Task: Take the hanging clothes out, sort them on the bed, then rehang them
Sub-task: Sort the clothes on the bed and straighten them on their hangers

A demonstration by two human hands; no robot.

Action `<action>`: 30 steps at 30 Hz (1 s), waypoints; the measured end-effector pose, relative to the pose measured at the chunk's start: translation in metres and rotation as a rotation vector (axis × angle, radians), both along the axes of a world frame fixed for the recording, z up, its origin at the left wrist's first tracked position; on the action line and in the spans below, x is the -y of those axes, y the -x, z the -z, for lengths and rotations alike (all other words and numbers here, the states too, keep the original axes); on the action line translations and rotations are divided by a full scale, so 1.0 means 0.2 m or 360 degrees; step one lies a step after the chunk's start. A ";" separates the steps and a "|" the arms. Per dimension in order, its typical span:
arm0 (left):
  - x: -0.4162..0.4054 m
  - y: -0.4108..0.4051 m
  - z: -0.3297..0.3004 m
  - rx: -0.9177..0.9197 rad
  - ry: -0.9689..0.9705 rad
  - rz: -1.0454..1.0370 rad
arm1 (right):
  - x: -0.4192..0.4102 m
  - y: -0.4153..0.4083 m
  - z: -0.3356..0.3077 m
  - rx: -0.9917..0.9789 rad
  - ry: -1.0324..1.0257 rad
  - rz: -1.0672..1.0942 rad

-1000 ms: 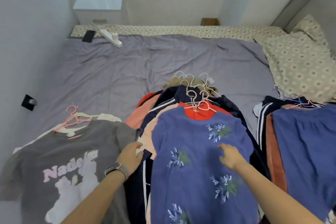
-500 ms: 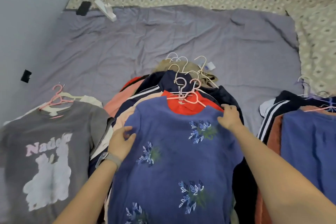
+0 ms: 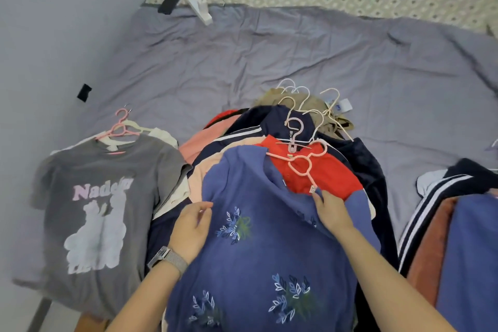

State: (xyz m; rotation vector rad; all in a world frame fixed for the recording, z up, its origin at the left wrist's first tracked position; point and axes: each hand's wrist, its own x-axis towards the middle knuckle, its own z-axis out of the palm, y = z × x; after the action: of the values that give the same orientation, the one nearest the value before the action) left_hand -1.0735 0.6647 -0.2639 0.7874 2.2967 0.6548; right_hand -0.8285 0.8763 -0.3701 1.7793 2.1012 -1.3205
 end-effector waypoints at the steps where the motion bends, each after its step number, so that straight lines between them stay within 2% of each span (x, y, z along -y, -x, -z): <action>1: 0.01 -0.02 -0.02 -0.0010 -0.0016 0.0028 | 0.04 0.00 -0.06 -0.0066 -0.0018 0.0014; 8: 0.05 -0.07 -0.39 -0.0162 -0.0443 0.0235 | 0.26 -0.13 -0.68 -0.0147 -0.0348 -0.0290; 10: 0.10 -0.08 -0.50 -0.0446 -0.0493 0.0341 | 0.36 -0.23 -0.87 -0.0206 -0.0382 -0.0371; 12: 0.18 -0.11 -0.60 -0.0769 -0.0362 0.0416 | 0.49 -0.31 -1.05 -0.0210 -0.0450 -0.0482; 13: 0.23 -0.13 -0.65 -0.0833 -0.0306 0.0418 | 0.56 -0.34 -1.14 -0.0212 -0.0487 -0.0519; 15: 0.36 -0.16 -0.72 -0.0816 -0.0296 0.0424 | 0.73 -0.38 -1.28 -0.0207 -0.0555 -0.0538; 18: 0.58 -0.17 -0.83 -0.0616 -0.0284 0.0438 | 0.99 -0.44 -1.44 -0.0072 -0.0726 -0.0589; 21: 0.82 -0.19 -0.92 -0.0557 -0.0287 0.0560 | 1.28 -0.50 -1.52 -0.0003 -0.0861 -0.0546; 26: 1.20 -0.24 -1.07 -0.0572 -0.0388 0.0627 | 1.73 -0.54 -1.59 -0.0072 -0.0859 -0.0380; 30: 1.44 -0.23 -1.19 -0.0500 -0.0488 0.0489 | 1.96 -0.51 -1.69 -0.0240 -0.0765 -0.0329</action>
State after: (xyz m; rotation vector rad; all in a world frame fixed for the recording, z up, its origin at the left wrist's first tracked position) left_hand -1.0274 0.3771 -0.0260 1.4448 2.3004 0.7953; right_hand -0.7264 0.4834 -0.0327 1.5777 2.7846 -0.9825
